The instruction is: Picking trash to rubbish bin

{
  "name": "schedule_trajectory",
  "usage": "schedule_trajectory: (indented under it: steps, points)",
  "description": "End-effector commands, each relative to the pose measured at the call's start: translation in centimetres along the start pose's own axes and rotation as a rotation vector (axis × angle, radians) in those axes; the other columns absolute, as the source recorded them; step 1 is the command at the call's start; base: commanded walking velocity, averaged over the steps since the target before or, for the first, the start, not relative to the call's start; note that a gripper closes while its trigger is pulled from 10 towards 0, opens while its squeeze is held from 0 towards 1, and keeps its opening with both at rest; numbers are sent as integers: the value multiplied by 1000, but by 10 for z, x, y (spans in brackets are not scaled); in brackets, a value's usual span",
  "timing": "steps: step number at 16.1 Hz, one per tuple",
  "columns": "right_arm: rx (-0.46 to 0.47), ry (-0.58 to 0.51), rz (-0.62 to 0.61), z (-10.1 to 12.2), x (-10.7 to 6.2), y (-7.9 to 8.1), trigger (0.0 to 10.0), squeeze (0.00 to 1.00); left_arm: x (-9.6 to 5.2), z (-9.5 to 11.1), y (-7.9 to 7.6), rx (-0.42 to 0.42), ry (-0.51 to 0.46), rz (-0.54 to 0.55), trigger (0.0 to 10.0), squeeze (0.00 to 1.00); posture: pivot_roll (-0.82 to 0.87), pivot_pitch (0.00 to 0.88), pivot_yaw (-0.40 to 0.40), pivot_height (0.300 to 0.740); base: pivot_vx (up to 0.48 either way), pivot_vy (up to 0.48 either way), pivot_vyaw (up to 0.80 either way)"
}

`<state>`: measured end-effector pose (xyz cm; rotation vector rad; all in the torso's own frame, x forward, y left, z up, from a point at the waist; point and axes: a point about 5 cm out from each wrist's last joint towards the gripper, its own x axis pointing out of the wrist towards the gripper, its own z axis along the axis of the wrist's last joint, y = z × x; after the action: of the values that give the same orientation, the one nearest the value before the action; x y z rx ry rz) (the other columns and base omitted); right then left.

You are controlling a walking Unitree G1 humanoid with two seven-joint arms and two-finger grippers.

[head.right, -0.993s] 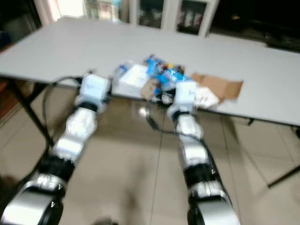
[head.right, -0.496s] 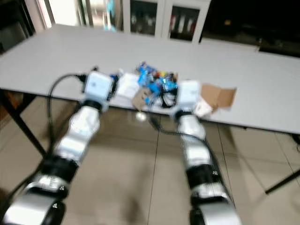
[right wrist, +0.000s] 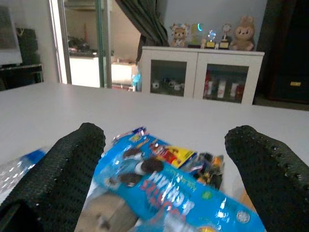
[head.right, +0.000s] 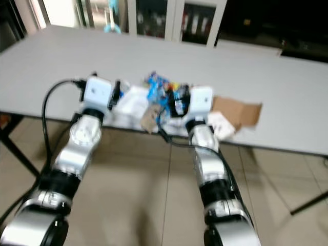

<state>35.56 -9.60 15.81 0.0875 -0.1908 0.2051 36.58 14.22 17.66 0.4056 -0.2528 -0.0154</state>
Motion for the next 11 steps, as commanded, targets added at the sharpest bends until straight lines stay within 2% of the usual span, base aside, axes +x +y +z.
schedule_trajectory:
  steps: [1, 7, 9, 10, 11]
  points:
    - [-6, 4, -47, 1, -2, -17, 10000, 0, 1, 7, -14, -12, -18, -39, 10000, 0, 8, 18, -90, 740, 382, 0, -456]
    - [-12, 2, -47, 2, -2, -17, 10000, 0, 0, 7, -17, -22, -15, -70, 10000, 0, 11, 18, -91, 740, 385, 0, 0]
    - [-8, 6, -47, 1, -2, -17, 10000, 0, -1, 8, -23, -48, -26, -134, 10000, 0, 11, 19, -91, 740, 375, 0, 0]
    - [-6, 13, -41, 1, -1, -16, 10000, 0, -5, 8, -33, -67, -32, -226, 10000, 0, 11, 21, -91, 740, 337, 0, 0]
    - [0, 15, -39, 0, -2, -16, 10000, 0, -6, 8, -35, -69, -33, -245, 10000, 0, 11, 21, -91, 740, 315, 0, -800]
